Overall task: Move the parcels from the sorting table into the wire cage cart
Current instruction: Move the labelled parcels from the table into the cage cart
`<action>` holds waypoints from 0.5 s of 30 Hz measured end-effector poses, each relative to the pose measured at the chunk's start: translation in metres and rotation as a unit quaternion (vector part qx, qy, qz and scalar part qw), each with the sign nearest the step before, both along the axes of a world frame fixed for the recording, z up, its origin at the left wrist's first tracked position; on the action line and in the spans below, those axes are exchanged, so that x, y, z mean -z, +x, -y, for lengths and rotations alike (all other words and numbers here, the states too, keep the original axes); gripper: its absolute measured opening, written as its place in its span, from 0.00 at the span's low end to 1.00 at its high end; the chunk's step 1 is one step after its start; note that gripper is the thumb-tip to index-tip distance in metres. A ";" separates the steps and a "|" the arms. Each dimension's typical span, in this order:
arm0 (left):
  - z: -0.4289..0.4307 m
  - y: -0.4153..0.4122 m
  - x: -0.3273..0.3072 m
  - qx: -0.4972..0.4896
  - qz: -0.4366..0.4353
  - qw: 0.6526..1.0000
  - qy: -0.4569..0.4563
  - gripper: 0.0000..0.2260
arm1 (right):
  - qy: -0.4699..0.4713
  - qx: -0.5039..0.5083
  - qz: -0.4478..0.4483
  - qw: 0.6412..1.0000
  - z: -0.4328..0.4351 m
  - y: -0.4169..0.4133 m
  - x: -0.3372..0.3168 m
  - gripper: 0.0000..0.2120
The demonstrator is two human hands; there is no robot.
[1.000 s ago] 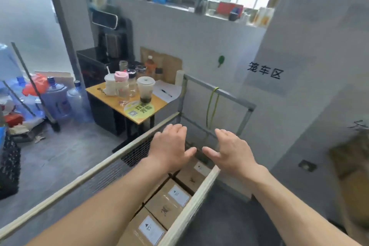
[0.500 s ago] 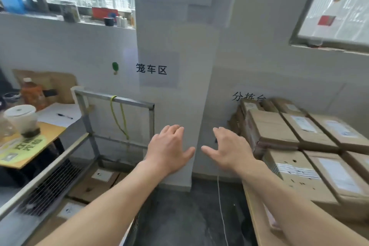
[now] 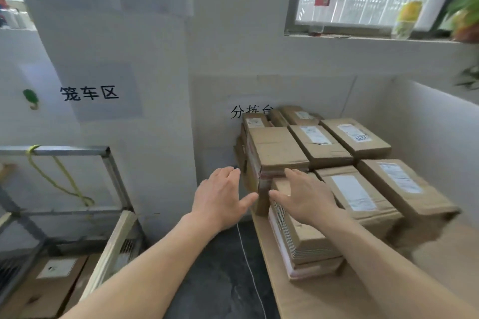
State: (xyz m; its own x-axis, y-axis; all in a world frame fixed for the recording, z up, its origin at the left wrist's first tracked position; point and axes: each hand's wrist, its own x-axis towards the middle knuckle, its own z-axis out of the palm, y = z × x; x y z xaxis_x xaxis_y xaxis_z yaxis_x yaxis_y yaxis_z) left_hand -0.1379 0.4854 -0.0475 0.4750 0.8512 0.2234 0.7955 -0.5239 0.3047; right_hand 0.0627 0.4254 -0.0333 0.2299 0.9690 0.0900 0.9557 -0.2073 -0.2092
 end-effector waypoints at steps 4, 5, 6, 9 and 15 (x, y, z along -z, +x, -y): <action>-0.013 0.031 0.018 0.037 0.011 0.999 -0.024 0.33 | -0.038 0.052 -0.007 0.998 0.000 0.032 0.018 0.28; -0.016 0.038 0.023 0.045 0.013 0.998 -0.036 0.33 | -0.047 0.066 -0.009 0.997 0.000 0.039 0.024 0.25; -0.019 0.046 0.029 0.055 0.012 0.997 -0.050 0.34 | -0.059 0.082 -0.009 0.995 0.000 0.045 0.029 0.23; -0.024 0.066 0.043 0.072 0.007 0.993 -0.094 0.34 | -0.083 0.121 -0.016 0.989 -0.001 0.060 0.043 0.24; -0.033 0.098 0.069 0.093 -0.001 0.978 -0.186 0.27 | -0.112 0.193 -0.046 0.974 0.002 0.078 0.066 0.26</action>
State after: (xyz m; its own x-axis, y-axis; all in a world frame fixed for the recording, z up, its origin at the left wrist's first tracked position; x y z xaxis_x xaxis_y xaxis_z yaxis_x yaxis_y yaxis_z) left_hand -0.0403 0.5180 -0.1167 0.6294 0.7723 -0.0863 0.6978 -0.5128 0.5000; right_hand 0.1409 0.4235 -0.0997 0.5779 0.8020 -0.1512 0.7770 -0.5973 -0.1988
